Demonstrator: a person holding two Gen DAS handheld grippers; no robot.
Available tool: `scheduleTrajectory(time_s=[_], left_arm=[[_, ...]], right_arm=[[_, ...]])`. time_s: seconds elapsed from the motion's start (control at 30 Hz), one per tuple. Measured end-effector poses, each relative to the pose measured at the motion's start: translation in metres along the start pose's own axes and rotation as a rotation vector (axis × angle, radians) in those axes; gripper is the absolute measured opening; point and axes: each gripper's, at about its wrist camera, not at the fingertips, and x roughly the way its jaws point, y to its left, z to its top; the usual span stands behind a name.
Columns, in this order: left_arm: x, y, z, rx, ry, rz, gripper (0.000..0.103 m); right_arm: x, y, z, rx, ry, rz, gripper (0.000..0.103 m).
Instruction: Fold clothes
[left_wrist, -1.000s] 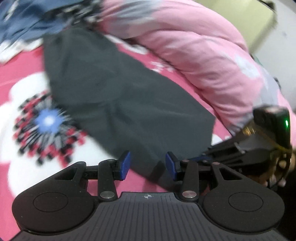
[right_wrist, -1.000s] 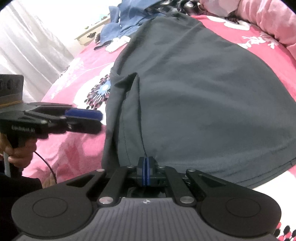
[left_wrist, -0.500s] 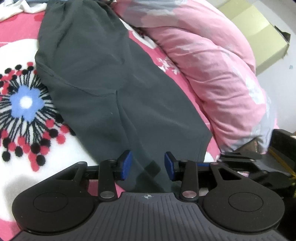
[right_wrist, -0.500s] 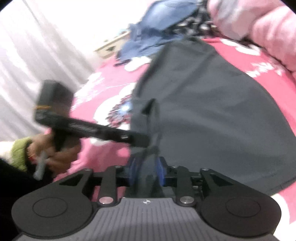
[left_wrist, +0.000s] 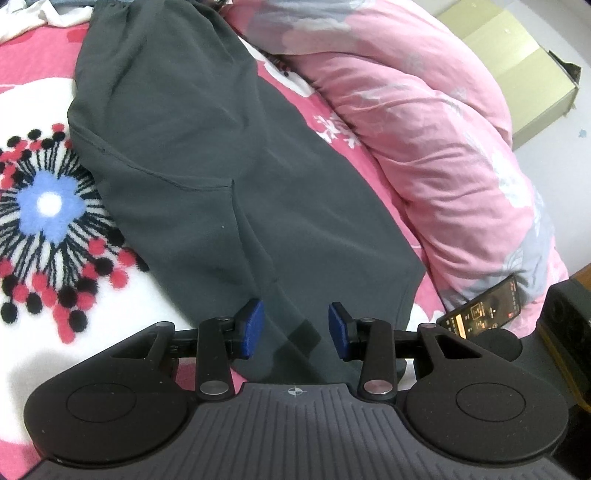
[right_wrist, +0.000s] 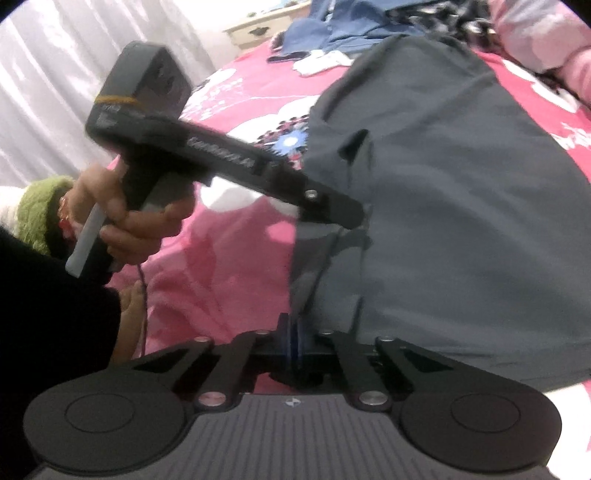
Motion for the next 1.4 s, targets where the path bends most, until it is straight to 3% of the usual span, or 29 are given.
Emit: scheduleTrajectory(time_s=[0.27,0.37,0.57,0.7,0.93,1.07,1.23,1.4], left_arm=[[-0.023,-0.004,0.001,0.004,-0.081,-0.012,0.040],[-0.032,-0.013,-0.004,0.075,-0.086,-0.018,0.040],[-0.013,-0.037,-0.022,0.277,0.013,0.039,0.040],[0.009,-0.043,-0.029,0.359,0.040,0.101,0.040],[0.013,-0.039,-0.030,0.352,0.040,0.101,0.040],[0.013,-0.041,-0.030,0.359,0.040,0.105,0.040],[0.012,-0.039,-0.029,0.347,0.046,0.097,0.040],[0.012,-0.039,-0.028,0.332,0.046,0.090,0.040]], right_arm=[[-0.006,-0.051,-0.011,0.335,-0.050,0.017,0.002],[-0.005,-0.064,-0.017,0.416,-0.051,0.031,0.002],[-0.002,-0.067,-0.019,0.433,-0.046,0.030,0.002],[-0.007,-0.065,-0.017,0.392,-0.050,0.010,0.003],[-0.031,-0.063,-0.005,0.284,-0.123,-0.094,0.003],[-0.042,-0.046,0.005,0.140,-0.152,-0.013,0.005],[-0.036,0.000,0.003,-0.182,-0.073,0.077,0.005],[-0.015,0.012,-0.005,-0.284,-0.017,0.039,0.005]])
